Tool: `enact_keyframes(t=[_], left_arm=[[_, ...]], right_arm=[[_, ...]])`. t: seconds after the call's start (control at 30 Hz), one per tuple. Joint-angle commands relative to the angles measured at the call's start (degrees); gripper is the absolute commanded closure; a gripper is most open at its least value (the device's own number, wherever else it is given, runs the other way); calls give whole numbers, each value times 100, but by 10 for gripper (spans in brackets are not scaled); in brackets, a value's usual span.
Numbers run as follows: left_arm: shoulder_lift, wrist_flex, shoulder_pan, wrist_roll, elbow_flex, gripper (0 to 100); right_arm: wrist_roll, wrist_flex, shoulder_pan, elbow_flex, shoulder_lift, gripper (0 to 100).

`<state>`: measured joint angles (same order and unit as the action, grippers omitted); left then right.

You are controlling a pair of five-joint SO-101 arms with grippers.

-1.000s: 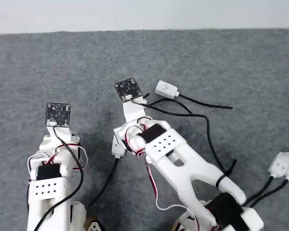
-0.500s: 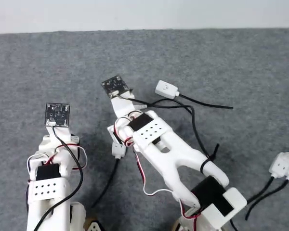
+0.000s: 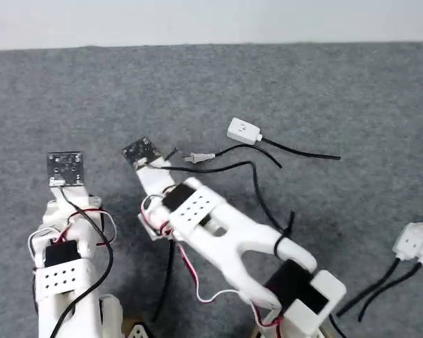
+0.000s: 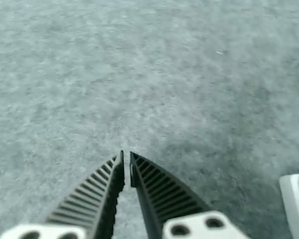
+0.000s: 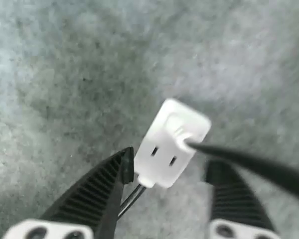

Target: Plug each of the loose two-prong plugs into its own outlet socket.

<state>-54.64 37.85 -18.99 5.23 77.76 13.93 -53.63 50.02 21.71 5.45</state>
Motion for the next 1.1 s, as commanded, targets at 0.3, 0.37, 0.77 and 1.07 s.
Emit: enact_keyframes(t=[0.3,0.37,0.77,1.07], left_arm=[[-88,-167,-598,-712,-488,987],[-88,-167,-598,-712,-488,987],[-62,26,-352,-1222,-488,985],[-53,35,-343,-1240,-479,961]], right_arm=[[-299,-4,40,-888,1033,887],[-316,-365,-57,-1125,1086,998],[-1934,-3240,-2009,-1116,-954,990],[-3130,-2712,-5701,492,-2431,990]])
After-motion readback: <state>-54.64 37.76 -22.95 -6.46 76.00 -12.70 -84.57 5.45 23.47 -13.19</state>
